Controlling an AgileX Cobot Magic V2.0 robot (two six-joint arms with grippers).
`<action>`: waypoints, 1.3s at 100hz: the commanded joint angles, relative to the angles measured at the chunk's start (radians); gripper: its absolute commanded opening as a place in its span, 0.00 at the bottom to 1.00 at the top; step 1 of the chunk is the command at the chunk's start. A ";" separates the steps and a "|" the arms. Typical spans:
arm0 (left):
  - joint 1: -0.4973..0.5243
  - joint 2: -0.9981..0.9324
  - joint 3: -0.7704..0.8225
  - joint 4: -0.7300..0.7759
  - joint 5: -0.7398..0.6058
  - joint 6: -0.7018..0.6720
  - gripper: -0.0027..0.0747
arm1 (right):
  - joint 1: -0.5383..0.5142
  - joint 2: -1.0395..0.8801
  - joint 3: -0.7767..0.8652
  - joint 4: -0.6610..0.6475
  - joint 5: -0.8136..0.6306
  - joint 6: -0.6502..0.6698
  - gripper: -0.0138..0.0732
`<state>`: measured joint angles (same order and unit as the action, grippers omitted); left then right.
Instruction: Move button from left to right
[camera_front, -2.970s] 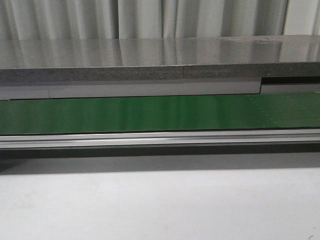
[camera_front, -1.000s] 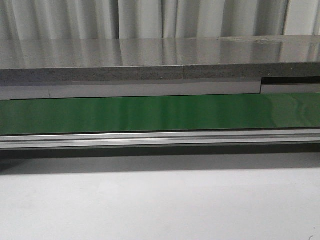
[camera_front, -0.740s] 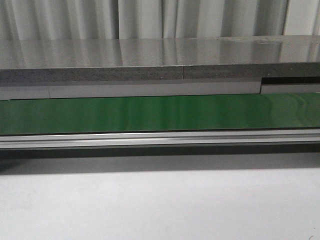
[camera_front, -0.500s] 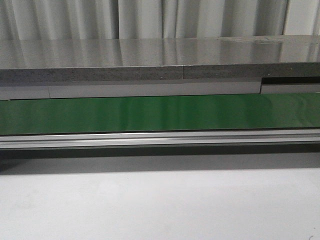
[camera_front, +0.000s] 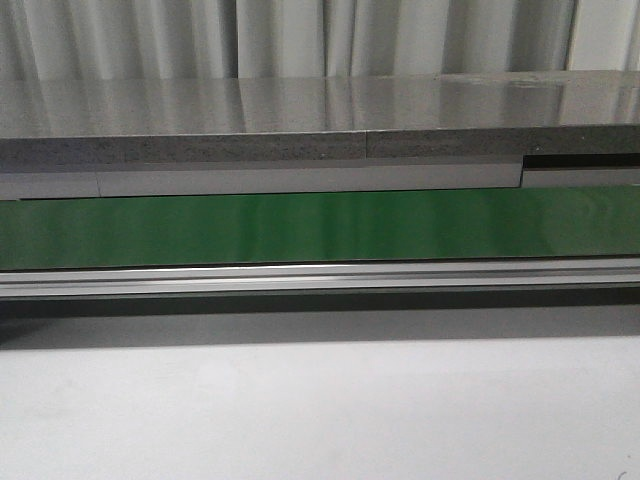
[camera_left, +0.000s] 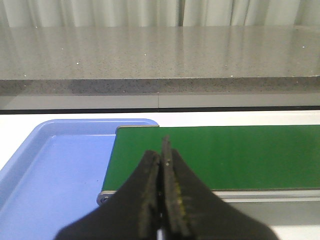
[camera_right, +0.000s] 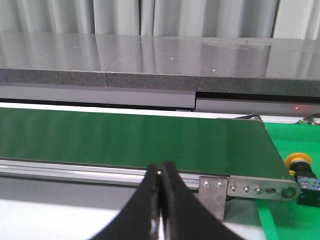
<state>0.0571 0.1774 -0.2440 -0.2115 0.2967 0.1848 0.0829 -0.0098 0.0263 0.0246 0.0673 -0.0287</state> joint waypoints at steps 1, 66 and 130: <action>-0.007 0.010 -0.026 -0.012 -0.076 -0.004 0.01 | 0.003 -0.019 -0.016 -0.005 -0.108 0.005 0.08; -0.007 0.010 -0.026 -0.012 -0.076 -0.004 0.01 | 0.003 -0.019 -0.016 -0.005 -0.107 0.005 0.08; -0.007 0.010 -0.019 0.000 -0.158 -0.004 0.01 | 0.003 -0.019 -0.016 -0.005 -0.107 0.005 0.08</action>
<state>0.0571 0.1774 -0.2423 -0.2115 0.2298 0.1848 0.0829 -0.0098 0.0263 0.0246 0.0474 -0.0245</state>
